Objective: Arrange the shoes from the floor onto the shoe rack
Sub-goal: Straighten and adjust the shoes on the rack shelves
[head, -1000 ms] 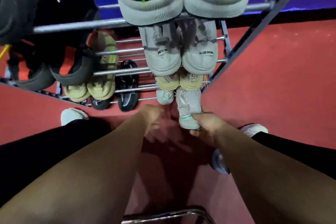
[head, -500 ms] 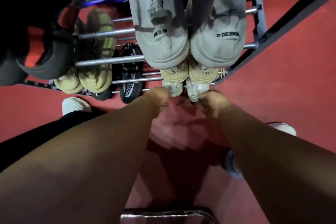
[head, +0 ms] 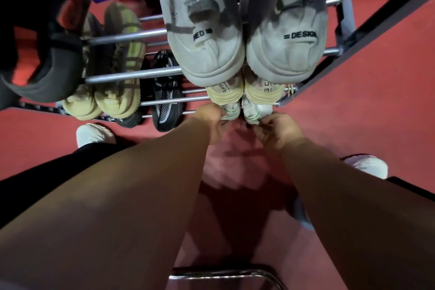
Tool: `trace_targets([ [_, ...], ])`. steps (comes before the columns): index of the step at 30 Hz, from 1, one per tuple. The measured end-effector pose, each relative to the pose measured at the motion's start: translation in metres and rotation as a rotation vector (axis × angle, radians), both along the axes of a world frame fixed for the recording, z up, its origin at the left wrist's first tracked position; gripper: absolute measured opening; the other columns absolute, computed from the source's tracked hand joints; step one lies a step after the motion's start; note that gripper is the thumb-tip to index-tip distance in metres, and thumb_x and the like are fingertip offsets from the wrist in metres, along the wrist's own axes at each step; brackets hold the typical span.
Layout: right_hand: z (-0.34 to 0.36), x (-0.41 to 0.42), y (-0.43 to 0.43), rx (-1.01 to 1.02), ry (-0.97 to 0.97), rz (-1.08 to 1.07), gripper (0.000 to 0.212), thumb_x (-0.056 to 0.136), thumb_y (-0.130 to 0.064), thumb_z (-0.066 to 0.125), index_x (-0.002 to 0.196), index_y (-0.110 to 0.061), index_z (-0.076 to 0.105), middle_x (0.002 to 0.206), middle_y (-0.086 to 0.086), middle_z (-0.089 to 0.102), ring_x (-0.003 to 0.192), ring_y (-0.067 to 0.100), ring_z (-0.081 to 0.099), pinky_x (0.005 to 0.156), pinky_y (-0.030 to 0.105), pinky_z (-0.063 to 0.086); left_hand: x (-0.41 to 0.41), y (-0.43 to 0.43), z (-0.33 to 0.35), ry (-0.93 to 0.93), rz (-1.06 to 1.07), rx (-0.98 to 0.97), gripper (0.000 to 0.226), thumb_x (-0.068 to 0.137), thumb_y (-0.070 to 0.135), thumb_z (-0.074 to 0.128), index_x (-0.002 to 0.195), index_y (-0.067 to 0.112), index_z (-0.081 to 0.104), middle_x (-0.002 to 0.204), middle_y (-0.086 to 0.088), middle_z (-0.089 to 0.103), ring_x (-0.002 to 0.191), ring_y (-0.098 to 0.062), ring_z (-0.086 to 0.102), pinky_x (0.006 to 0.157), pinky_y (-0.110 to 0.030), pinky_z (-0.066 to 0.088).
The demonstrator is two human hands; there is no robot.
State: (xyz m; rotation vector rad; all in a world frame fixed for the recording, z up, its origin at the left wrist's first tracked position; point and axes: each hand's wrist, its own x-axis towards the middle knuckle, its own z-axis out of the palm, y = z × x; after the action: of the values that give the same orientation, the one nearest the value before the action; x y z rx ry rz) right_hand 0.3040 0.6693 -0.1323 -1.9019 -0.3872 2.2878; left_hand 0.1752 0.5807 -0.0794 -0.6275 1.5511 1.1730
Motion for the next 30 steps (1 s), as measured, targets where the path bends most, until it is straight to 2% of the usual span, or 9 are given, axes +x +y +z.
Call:
trace_targets([
  [4, 0.002, -0.001, 0.001, -0.016, 0.020, -0.016, 0.026, 0.087, 0.011, 0.038, 0.080, -0.006, 0.056, 0.076, 0.009, 0.059, 0.065, 0.018, 0.056, 0.063, 0.025, 0.059, 0.000, 0.004, 0.001, 0.031, -0.108, -0.015, 0.021, 0.104, 0.008, 0.051, 0.089, 0.016, 0.062, 0.088, -0.002, 0.069, 0.087, -0.019, 0.066, 0.097, -0.039, 0.053],
  [7, 0.002, -0.005, 0.003, -0.010, 0.057, -0.061, 0.031, 0.088, 0.012, 0.036, 0.086, -0.006, 0.060, 0.079, 0.008, 0.063, 0.068, 0.019, 0.061, 0.062, 0.025, 0.061, -0.004, 0.009, 0.003, 0.033, -0.192, -0.031, 0.005, 0.101, 0.021, 0.061, 0.100, 0.020, 0.066, 0.093, 0.000, 0.073, 0.089, -0.017, 0.070, 0.086, -0.037, 0.059],
  [12, -0.002, -0.014, 0.005, 0.003, 0.038, -0.008, 0.037, 0.087, 0.013, 0.036, 0.104, -0.007, 0.062, 0.086, 0.010, 0.063, 0.070, 0.021, 0.061, 0.055, 0.025, 0.061, -0.010, 0.010, 0.005, 0.038, -0.183, -0.046, 0.010, 0.102, 0.011, 0.057, 0.099, 0.017, 0.065, 0.093, -0.002, 0.072, 0.092, -0.020, 0.070, 0.089, -0.039, 0.060],
  [15, -0.002, -0.013, 0.005, 0.000, 0.048, -0.011, 0.035, 0.088, 0.013, 0.036, 0.098, -0.008, 0.063, 0.086, 0.010, 0.066, 0.072, 0.021, 0.063, 0.069, 0.029, 0.061, -0.011, 0.006, 0.009, 0.030, -0.197, -0.036, 0.012, 0.101, 0.011, 0.058, 0.108, 0.016, 0.068, 0.095, -0.001, 0.073, 0.096, -0.020, 0.070, 0.093, -0.038, 0.058],
  [17, -0.003, -0.010, 0.005, 0.020, 0.050, -0.018, 0.036, 0.088, 0.012, 0.037, 0.101, -0.009, 0.064, 0.087, 0.009, 0.067, 0.074, 0.021, 0.064, 0.076, 0.030, 0.058, -0.011, 0.002, 0.010, 0.031, -0.212, -0.045, 0.011, 0.101, 0.011, 0.059, 0.099, 0.017, 0.067, 0.089, 0.001, 0.073, 0.092, -0.018, 0.068, 0.101, -0.040, 0.055],
  [20, 0.001, -0.008, 0.002, 0.045, 0.028, -0.025, 0.038, 0.089, 0.011, 0.038, 0.108, -0.012, 0.062, 0.091, 0.008, 0.066, 0.076, 0.019, 0.062, 0.069, 0.026, 0.059, -0.009, -0.007, 0.017, 0.034, -0.205, -0.047, 0.024, 0.102, 0.004, 0.051, 0.087, 0.019, 0.063, 0.064, 0.006, 0.073, 0.085, -0.017, 0.065, 0.105, -0.039, 0.051],
  [25, 0.016, -0.005, -0.018, 0.087, -0.143, 0.251, 0.021, 0.091, 0.008, 0.042, 0.086, -0.005, 0.057, 0.071, 0.014, 0.056, 0.058, 0.020, 0.057, 0.056, 0.032, 0.053, -0.006, -0.031, 0.049, 0.101, -0.300, -0.129, 0.049, 0.101, -0.010, 0.041, 0.065, 0.018, 0.060, 0.049, 0.003, 0.059, 0.072, -0.017, 0.053, 0.102, -0.037, 0.047],
  [28, 0.032, -0.009, -0.019, 0.143, -0.173, 0.400, 0.014, 0.089, 0.006, 0.049, 0.088, -0.001, 0.061, 0.050, 0.010, 0.050, 0.048, 0.025, 0.053, 0.051, 0.033, 0.053, -0.015, -0.052, 0.048, 0.096, -0.200, -0.145, 0.035, 0.104, -0.002, 0.044, 0.079, 0.014, 0.063, 0.076, 0.000, 0.059, 0.075, -0.024, 0.057, 0.095, -0.039, 0.052],
  [30, 0.047, -0.011, -0.011, 0.182, -0.154, 0.602, 0.019, 0.091, 0.001, 0.063, 0.075, -0.009, 0.059, 0.063, 0.007, 0.054, 0.059, 0.022, 0.053, 0.058, 0.029, 0.050, -0.022, -0.063, 0.045, 0.103, -0.120, -0.133, 0.022, 0.107, 0.003, 0.042, 0.110, 0.010, 0.063, 0.101, -0.005, 0.059, 0.085, -0.031, 0.060, 0.089, -0.040, 0.052],
])
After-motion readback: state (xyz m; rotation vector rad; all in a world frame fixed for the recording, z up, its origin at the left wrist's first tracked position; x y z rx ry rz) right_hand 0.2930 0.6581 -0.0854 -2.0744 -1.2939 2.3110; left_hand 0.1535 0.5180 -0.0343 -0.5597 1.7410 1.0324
